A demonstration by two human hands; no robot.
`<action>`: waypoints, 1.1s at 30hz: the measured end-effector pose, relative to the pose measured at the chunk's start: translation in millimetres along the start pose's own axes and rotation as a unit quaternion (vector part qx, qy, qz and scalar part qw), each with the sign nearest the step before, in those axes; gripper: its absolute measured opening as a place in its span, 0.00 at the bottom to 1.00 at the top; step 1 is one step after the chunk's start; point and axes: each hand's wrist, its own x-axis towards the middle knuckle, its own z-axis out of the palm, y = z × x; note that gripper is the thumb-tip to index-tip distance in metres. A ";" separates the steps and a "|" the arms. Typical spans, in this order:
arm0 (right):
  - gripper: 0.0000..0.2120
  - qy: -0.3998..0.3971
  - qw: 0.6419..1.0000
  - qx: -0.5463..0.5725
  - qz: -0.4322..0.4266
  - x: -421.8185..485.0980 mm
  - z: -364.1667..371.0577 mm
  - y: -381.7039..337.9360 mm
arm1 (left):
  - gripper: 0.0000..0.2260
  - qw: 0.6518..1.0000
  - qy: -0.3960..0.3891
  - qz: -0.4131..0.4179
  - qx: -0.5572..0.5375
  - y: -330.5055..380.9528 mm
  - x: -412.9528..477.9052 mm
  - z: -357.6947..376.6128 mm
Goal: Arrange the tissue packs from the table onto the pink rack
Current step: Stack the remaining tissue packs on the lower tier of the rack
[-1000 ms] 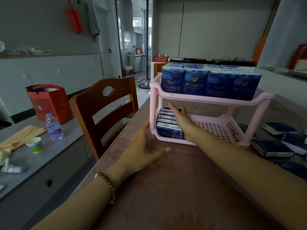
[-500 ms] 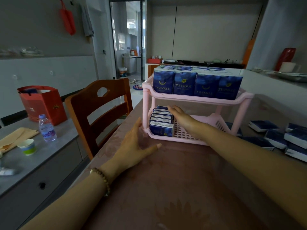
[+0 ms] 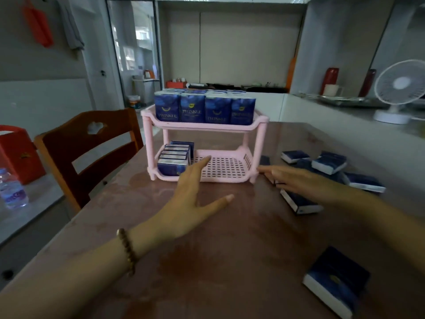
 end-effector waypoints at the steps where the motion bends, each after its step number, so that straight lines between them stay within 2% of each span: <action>1: 0.17 0.006 1.000 -0.016 0.003 -14.0 -6.5 7.6 | 0.39 0.999 -0.035 -0.008 -0.003 6.5 0.2 9.1; 5: 0.13 0.050 0.997 -0.056 0.025 -62.3 -27.1 39.2 | 0.36 0.990 -0.139 -0.020 -0.028 36.1 0.9 45.5; 10: 0.19 0.063 0.996 -0.057 0.035 -100.6 -33.3 39.4 | 0.29 0.955 -0.287 -0.024 -0.075 74.5 -3.0 84.1; 13: 0.17 0.084 0.996 -0.027 0.032 -108.3 -33.1 48.2 | 0.23 0.932 -0.356 0.021 -0.068 90.3 -3.4 98.2; 16: 0.16 0.094 0.995 -0.019 0.017 -108.9 -28.8 52.2 | 0.21 0.923 -0.379 0.064 -0.014 95.1 -1.1 103.1; 19: 0.16 0.127 0.992 -0.030 0.005 -99.9 -29.3 56.4 | 0.20 0.925 -0.368 0.065 -0.066 94.0 -1.7 103.2; 21: 0.11 0.180 0.983 -0.035 -0.009 -86.9 -33.4 61.3 | 0.20 0.926 -0.349 0.047 -0.139 90.9 -1.1 100.9; 23: 0.07 0.227 0.973 -0.038 -0.004 -72.1 -36.2 61.9 | 0.18 0.947 -0.281 0.054 -0.145 78.0 8.4 96.0; 25: 0.14 0.245 0.967 -0.056 0.050 -57.7 -36.4 58.9 | 0.19 0.975 -0.181 0.053 -0.113 55.9 23.6 89.7; 28: 0.30 0.226 0.955 -0.116 0.153 -39.6 -26.9 52.9 | 0.15 0.995 -0.060 0.000 -0.076 20.2 41.5 80.3; 30: 0.30 0.221 0.950 -0.142 0.166 -31.9 -17.6 54.9 | 0.11 0.996 -0.010 -0.025 -0.088 2.0 47.0 79.6; 32: 0.26 0.236 0.946 -0.167 0.145 -29.1 -10.0 57.9 | 0.07 0.991 0.012 -0.035 -0.130 -4.9 48.2 79.8; 33: 0.28 0.236 0.949 -0.164 0.133 -29.4 -7.3 59.4 | 0.06 0.988 0.017 -0.041 -0.148 -6.2 48.1 80.4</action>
